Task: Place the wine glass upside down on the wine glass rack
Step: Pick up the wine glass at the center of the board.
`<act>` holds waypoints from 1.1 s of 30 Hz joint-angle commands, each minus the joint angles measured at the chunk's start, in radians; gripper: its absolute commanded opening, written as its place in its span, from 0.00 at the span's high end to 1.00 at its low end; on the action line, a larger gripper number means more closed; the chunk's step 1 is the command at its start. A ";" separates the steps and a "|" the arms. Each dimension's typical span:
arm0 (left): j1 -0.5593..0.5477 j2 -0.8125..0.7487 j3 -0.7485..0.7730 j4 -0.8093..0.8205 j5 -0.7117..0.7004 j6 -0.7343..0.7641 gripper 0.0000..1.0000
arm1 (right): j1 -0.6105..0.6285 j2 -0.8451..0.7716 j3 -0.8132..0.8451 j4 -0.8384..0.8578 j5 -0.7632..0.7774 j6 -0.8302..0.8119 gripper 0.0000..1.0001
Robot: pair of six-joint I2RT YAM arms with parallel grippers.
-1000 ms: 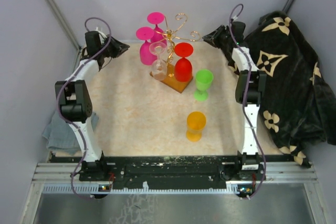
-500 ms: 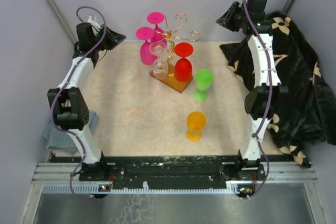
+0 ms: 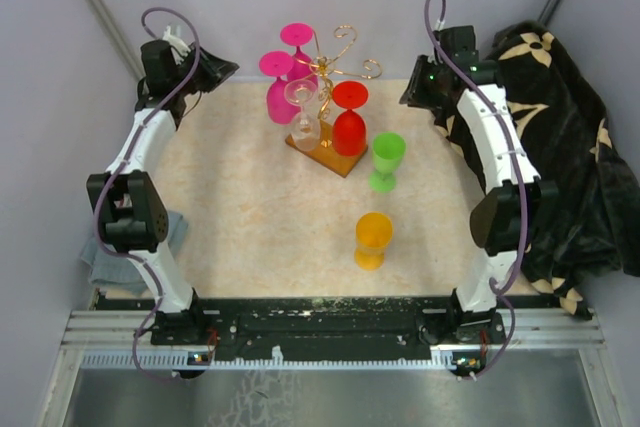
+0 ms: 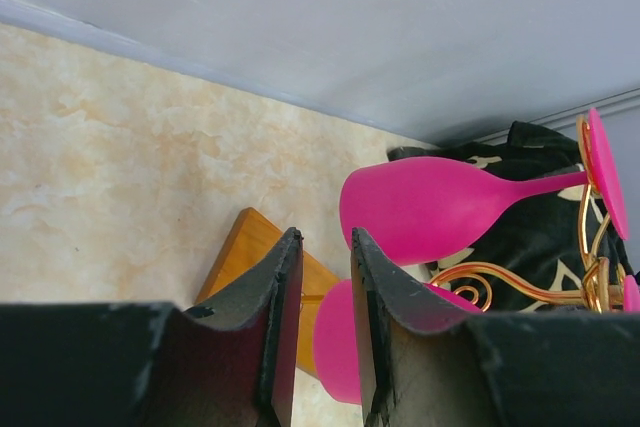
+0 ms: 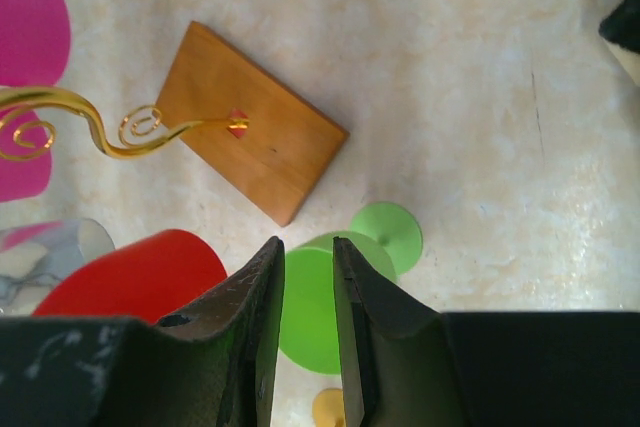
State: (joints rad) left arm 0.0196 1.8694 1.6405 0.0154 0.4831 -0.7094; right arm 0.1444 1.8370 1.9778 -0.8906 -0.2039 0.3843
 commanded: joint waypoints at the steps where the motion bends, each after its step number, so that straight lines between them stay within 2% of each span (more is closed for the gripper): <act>1: -0.002 -0.047 0.001 0.024 0.017 0.001 0.68 | 0.001 -0.111 -0.045 0.001 0.039 -0.032 0.73; 10: -0.014 -0.071 -0.008 0.012 -0.008 0.016 0.67 | 0.041 -0.176 -0.165 -0.038 0.083 -0.059 0.73; 18: -0.021 -0.107 -0.048 0.020 -0.025 0.032 0.66 | 0.079 -0.303 -0.290 -0.030 0.128 -0.053 0.73; 33: -0.046 -0.157 -0.061 -0.020 -0.033 0.071 0.65 | 0.079 -0.237 -0.330 -0.020 0.134 -0.076 0.73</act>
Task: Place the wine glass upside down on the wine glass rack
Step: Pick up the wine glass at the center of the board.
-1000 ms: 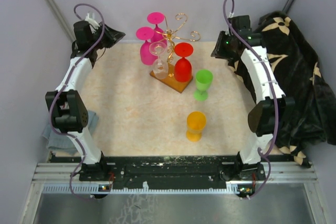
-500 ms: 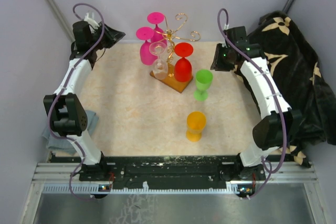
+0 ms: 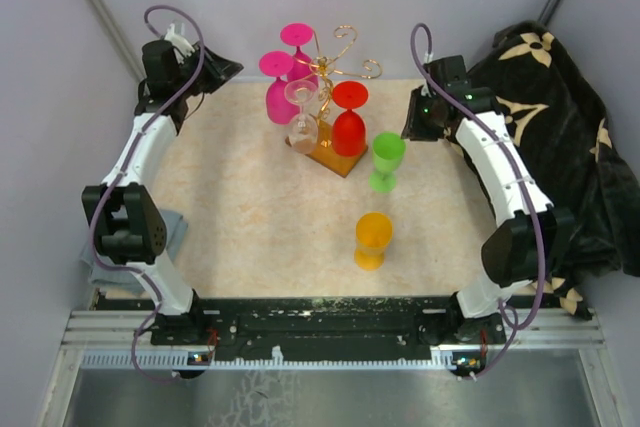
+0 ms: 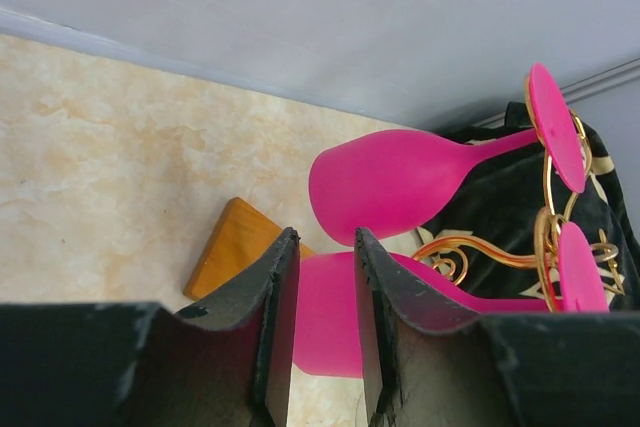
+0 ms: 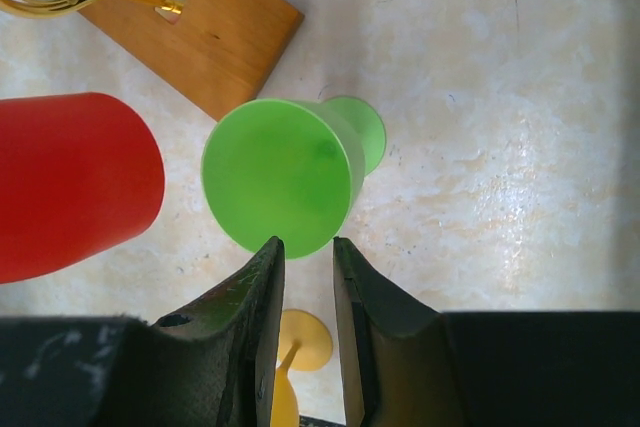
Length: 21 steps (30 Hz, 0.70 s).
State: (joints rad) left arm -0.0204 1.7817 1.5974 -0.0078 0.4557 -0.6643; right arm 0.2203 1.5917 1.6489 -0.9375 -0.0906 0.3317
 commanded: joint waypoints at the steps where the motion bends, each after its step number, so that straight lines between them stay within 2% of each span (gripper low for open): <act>1: -0.006 -0.074 -0.022 0.003 -0.005 0.028 0.65 | 0.004 0.017 -0.002 0.027 0.022 -0.025 0.73; 21: -0.004 -0.117 -0.082 0.028 0.003 0.026 0.63 | 0.006 0.146 -0.036 0.040 0.038 -0.048 0.74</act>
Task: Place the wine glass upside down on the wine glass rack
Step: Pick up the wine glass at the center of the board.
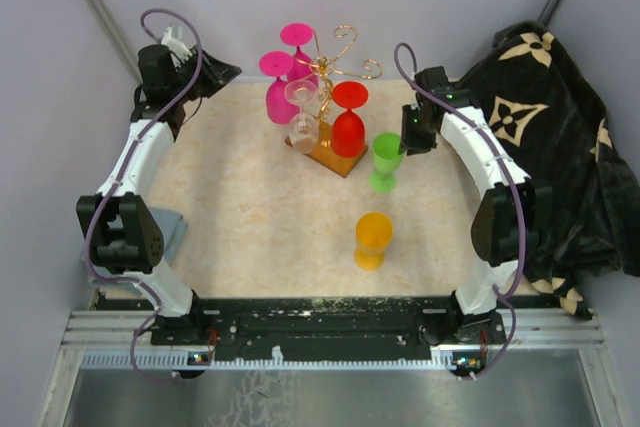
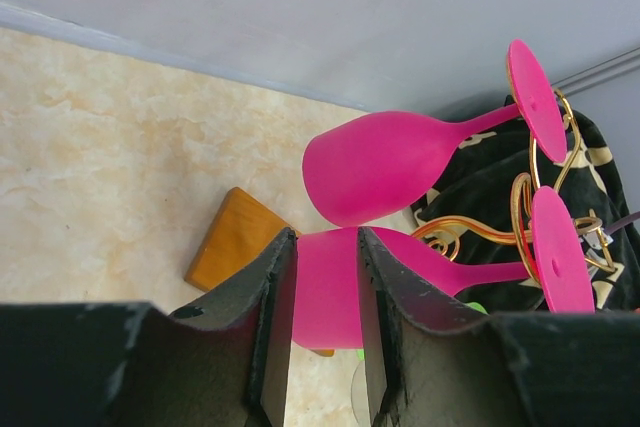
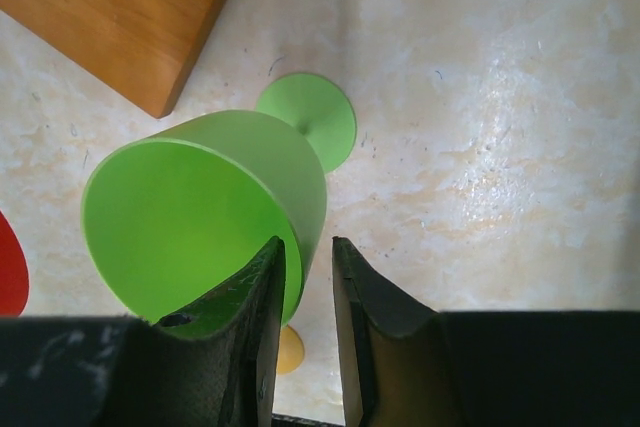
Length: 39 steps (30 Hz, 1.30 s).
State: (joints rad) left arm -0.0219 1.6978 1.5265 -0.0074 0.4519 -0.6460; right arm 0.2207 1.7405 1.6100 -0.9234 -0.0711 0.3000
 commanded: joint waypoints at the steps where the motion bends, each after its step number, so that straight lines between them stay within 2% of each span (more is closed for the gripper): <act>1: -0.004 -0.031 -0.012 0.030 0.009 0.006 0.63 | 0.006 -0.003 0.001 0.025 0.021 -0.016 0.76; 6: -0.004 -0.032 -0.013 0.032 0.010 0.005 0.63 | 0.007 0.007 -0.001 0.012 0.068 -0.009 0.86; 9: -0.004 -0.032 -0.013 0.035 0.010 0.005 0.63 | 0.007 0.004 -0.001 0.009 0.088 -0.004 1.00; 14: -0.003 -0.033 -0.008 0.036 0.011 0.004 0.63 | 0.008 -0.006 0.000 0.004 0.130 0.000 1.00; 18: -0.003 -0.033 -0.002 0.032 0.012 0.007 0.63 | 0.008 -0.045 0.041 -0.006 0.264 0.004 1.00; 23: -0.003 -0.027 0.018 0.025 0.012 0.002 0.63 | 0.008 -0.080 0.116 0.018 0.392 0.012 1.00; 31: -0.003 -0.040 0.058 -0.015 -0.014 0.026 0.63 | 0.008 -0.076 0.288 0.054 0.477 0.011 1.00; 35: -0.002 -0.052 0.072 -0.020 -0.032 0.026 0.63 | 0.029 -0.063 0.392 0.110 0.579 -0.016 1.00; 39: -0.003 -0.055 0.094 -0.019 -0.038 0.013 0.63 | 0.045 -0.071 0.445 0.236 0.626 -0.025 1.00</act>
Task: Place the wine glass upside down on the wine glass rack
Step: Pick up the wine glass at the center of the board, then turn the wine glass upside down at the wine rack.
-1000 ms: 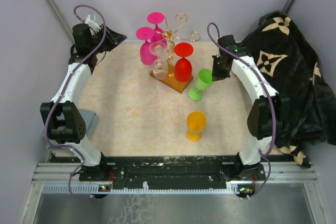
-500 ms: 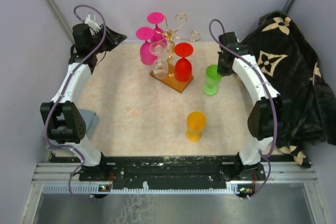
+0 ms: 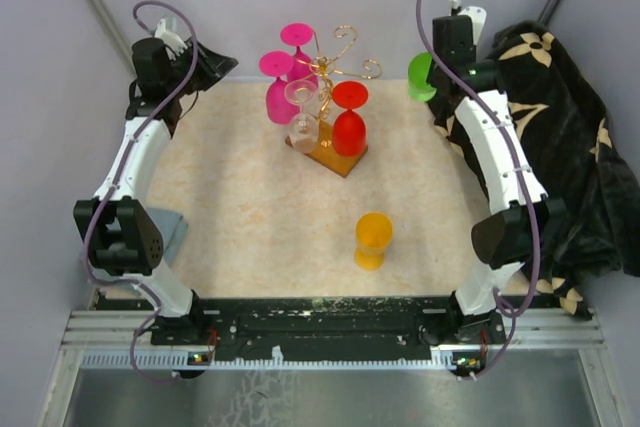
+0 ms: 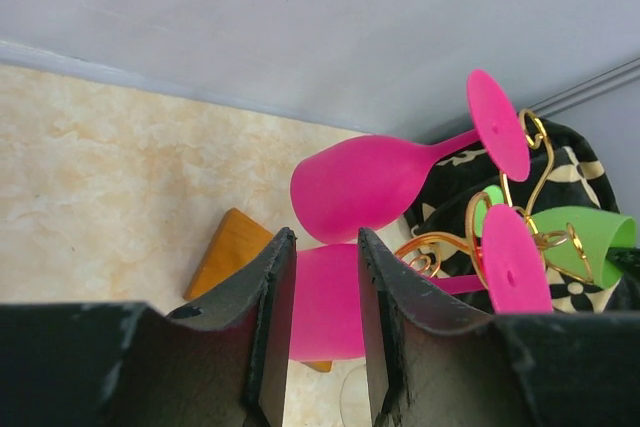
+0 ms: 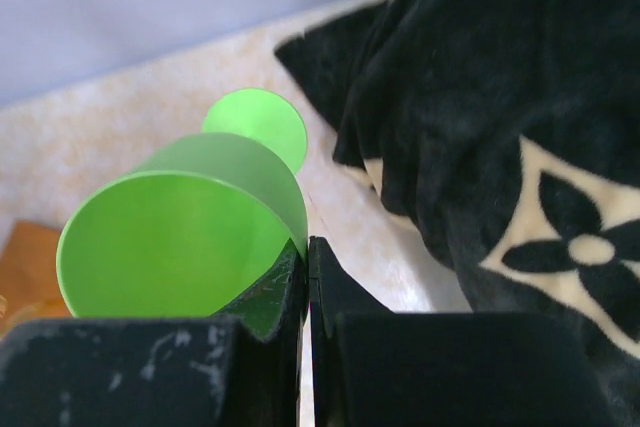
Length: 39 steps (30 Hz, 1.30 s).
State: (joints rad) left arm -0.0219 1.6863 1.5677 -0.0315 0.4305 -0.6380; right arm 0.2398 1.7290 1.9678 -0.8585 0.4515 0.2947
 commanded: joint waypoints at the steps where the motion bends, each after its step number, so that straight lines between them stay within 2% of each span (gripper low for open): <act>1: -0.002 -0.044 0.060 0.006 -0.016 0.001 0.63 | 0.036 -0.060 0.096 0.211 0.122 -0.029 1.00; 4: -0.001 -0.051 0.077 0.014 -0.021 -0.008 0.62 | 0.055 -0.056 0.130 0.315 0.133 -0.041 1.00; 7: -0.002 -0.061 0.092 0.034 -0.016 -0.029 0.60 | 0.062 -0.068 0.120 0.431 0.078 -0.012 1.00; 12: -0.002 -0.063 0.090 0.133 0.061 -0.133 0.55 | 0.062 -0.208 -0.086 0.798 -0.100 0.104 1.00; 19: -0.002 -0.043 0.120 0.276 0.145 -0.276 0.54 | 0.051 -0.205 -0.104 0.940 -0.327 0.250 1.00; 24: -0.003 -0.013 0.118 0.433 0.211 -0.433 0.56 | -0.018 -0.201 -0.207 1.202 -0.607 0.519 1.00; 28: -0.002 0.024 0.116 0.584 0.265 -0.568 0.58 | -0.063 -0.124 -0.188 1.380 -0.811 0.716 1.00; 33: -0.003 0.081 0.118 0.817 0.327 -0.773 0.61 | -0.094 0.058 -0.072 1.638 -1.046 1.021 1.00; 36: -0.002 0.123 0.120 0.983 0.353 -0.922 0.63 | -0.096 0.174 0.037 1.815 -1.127 1.225 1.00; 39: -0.004 0.150 0.123 1.097 0.367 -1.016 0.63 | -0.090 0.287 0.162 1.900 -1.197 1.356 1.00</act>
State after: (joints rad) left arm -0.0219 1.8088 1.6630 0.7982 0.7425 -1.4540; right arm 0.1474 1.9301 1.9701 0.7609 -0.5762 1.3655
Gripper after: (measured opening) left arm 0.376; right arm 0.009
